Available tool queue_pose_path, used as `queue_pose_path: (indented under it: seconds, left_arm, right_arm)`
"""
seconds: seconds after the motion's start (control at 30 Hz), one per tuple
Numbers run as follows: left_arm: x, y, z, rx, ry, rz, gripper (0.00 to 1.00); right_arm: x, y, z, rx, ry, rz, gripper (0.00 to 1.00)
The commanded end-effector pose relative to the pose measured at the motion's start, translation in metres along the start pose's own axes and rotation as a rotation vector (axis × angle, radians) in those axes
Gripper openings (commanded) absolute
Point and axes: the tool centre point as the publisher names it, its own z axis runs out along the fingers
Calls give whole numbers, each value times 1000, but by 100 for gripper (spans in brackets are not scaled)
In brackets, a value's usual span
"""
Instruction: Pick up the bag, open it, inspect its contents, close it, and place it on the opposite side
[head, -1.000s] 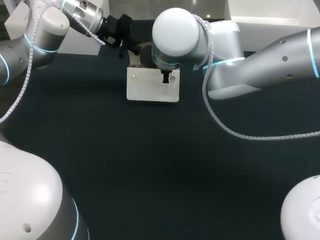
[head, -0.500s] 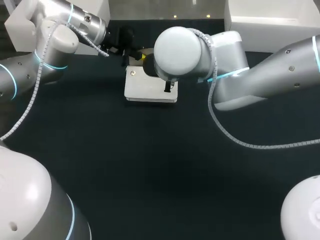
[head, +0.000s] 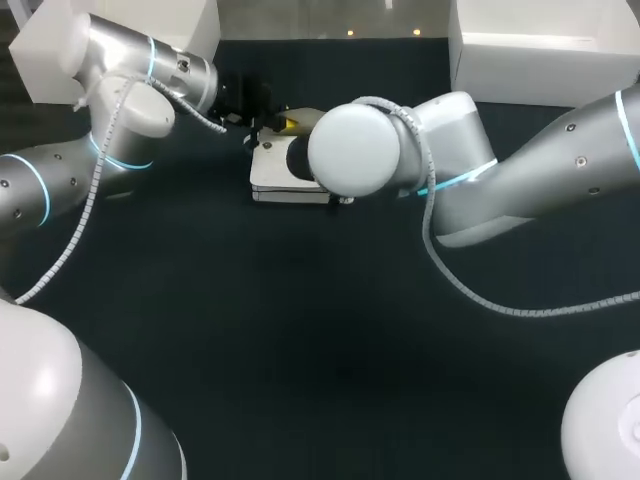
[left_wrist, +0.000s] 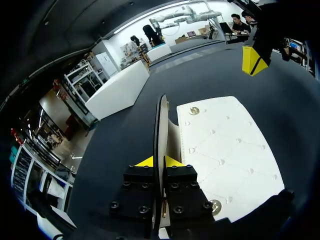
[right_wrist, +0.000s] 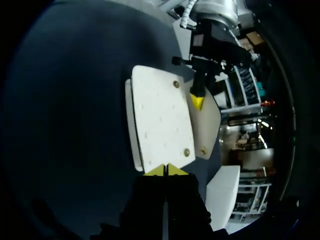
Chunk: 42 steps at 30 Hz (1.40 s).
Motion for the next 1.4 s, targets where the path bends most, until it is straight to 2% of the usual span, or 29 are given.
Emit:
queue_pose_path:
  seconds: [0.03,0.43,0.63,0.8,0.83,0.9,0.97,1.0,1.4]
  left_arm:
    - [-2,5,7,12,-8,2,0]
    - [-2,5,7,12,-8,2,0]
    - [0,6,10,24,-5,40,0]
    - [-1,7,10,34,0,60,0]
    - [-1,7,11,33,3,64,0]
    - [-1,7,12,32,10,71,0]
    - [0,7,13,30,15,77,0]
    - [0,7,14,30,17,76,0]
    - [2,6,15,38,43,92,0]
  right_arm:
    - [0,1,8,-4,39,8,0]
    - [0,4,10,-12,33,-14,0]
    - [16,9,18,-39,15,-48,0]
    - [27,9,27,-29,10,-68,0]
    - [28,9,29,-29,11,-76,1]
    - [30,9,32,-18,6,-86,26]
    - [31,8,36,-8,2,-94,40]
    - [32,7,37,-6,-1,-96,42]
    - [24,0,55,4,-48,-85,42]
